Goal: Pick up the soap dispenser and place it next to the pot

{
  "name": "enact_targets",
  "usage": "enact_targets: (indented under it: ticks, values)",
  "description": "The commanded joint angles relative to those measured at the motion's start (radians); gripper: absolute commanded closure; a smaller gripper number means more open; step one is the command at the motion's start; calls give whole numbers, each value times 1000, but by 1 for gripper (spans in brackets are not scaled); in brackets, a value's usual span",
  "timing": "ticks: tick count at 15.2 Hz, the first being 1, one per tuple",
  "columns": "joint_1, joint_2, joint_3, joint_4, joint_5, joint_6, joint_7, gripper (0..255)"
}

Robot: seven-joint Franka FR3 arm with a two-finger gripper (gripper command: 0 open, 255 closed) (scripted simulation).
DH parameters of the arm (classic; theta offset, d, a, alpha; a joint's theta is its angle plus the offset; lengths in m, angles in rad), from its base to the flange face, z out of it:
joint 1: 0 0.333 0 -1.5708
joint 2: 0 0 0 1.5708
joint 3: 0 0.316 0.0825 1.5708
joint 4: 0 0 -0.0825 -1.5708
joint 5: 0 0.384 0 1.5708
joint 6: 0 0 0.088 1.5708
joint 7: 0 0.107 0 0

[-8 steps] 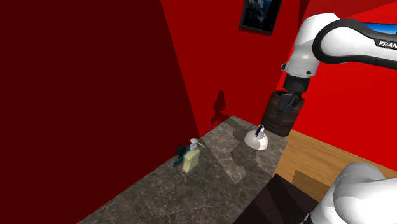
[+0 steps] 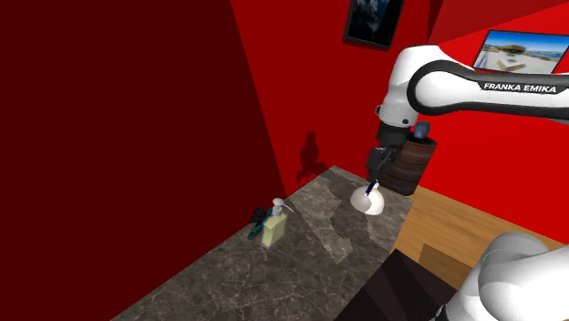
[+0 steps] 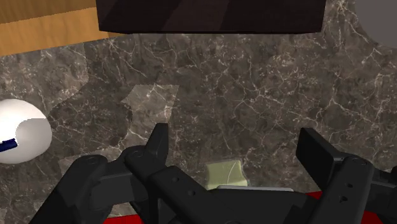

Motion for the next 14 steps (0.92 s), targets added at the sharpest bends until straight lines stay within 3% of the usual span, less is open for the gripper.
enact_targets:
  ticks: [1, 14]
  values:
    - [3, 50, 15, -14, 1, 73, 17, 0]
    - [5, 484, 93, 70, -53, 465, 142, 0]
